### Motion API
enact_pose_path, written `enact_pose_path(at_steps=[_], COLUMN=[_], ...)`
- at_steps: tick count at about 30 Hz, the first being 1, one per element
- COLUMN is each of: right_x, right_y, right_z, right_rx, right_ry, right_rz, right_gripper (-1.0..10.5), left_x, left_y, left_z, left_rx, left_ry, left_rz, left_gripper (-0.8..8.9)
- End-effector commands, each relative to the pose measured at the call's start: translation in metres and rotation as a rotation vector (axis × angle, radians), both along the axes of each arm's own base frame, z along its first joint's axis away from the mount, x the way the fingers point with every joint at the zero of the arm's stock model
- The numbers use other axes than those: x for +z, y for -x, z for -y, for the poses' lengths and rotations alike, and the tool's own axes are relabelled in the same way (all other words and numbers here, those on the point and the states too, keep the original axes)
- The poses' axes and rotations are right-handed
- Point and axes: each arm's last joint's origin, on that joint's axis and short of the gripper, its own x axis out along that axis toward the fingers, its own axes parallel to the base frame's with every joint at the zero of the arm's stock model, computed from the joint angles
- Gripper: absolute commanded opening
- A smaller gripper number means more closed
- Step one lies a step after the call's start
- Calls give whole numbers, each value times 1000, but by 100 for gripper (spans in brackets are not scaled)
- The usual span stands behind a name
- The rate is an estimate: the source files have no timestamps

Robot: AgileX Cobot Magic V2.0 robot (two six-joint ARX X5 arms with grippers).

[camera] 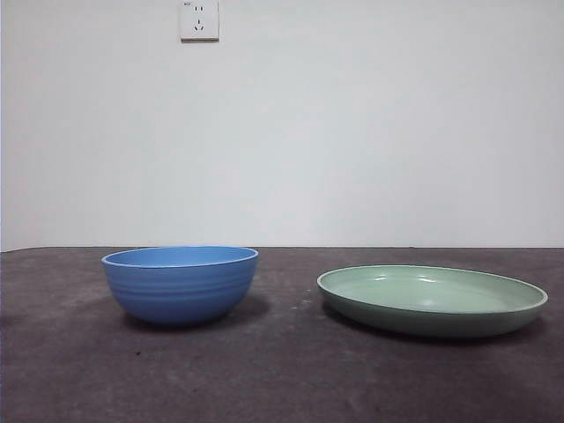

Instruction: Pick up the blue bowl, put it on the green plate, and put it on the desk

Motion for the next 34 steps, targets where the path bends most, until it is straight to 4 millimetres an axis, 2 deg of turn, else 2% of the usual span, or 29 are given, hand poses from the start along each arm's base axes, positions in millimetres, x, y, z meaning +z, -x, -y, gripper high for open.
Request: enact_pose_path(at_steps=[1,5,11,20,28,31,34], right_x=[20,42,60,53,51,51,51], right_y=[-5,-15,-32,-43,-41,-41,-41], right_z=[-1,-3,-6,-17,-23,-23,-23], right_rx=[68,175,341,516,568,566,563], right_ry=[88,128,160,204,215,211,205], right_rz=[-43,-152,-320,-546,-569,-571,-574], right_gripper=[11,11,12,12,12,37,265], left_x=[16,32,49,50,48,48,48], left_y=[-7,-21,-38,-41,-38,-38,-38], left_z=[2,5,11,24,27,27,27], left_rx=[-89,-224,-379,-540,-579,-577,-577], left_ry=[-85,-123,-132,-191,-213,-209,-208], left_rz=[-32,-126,-243,-367,-379,-381,-381], left_gripper=[9,9,9,9,15,140,350])
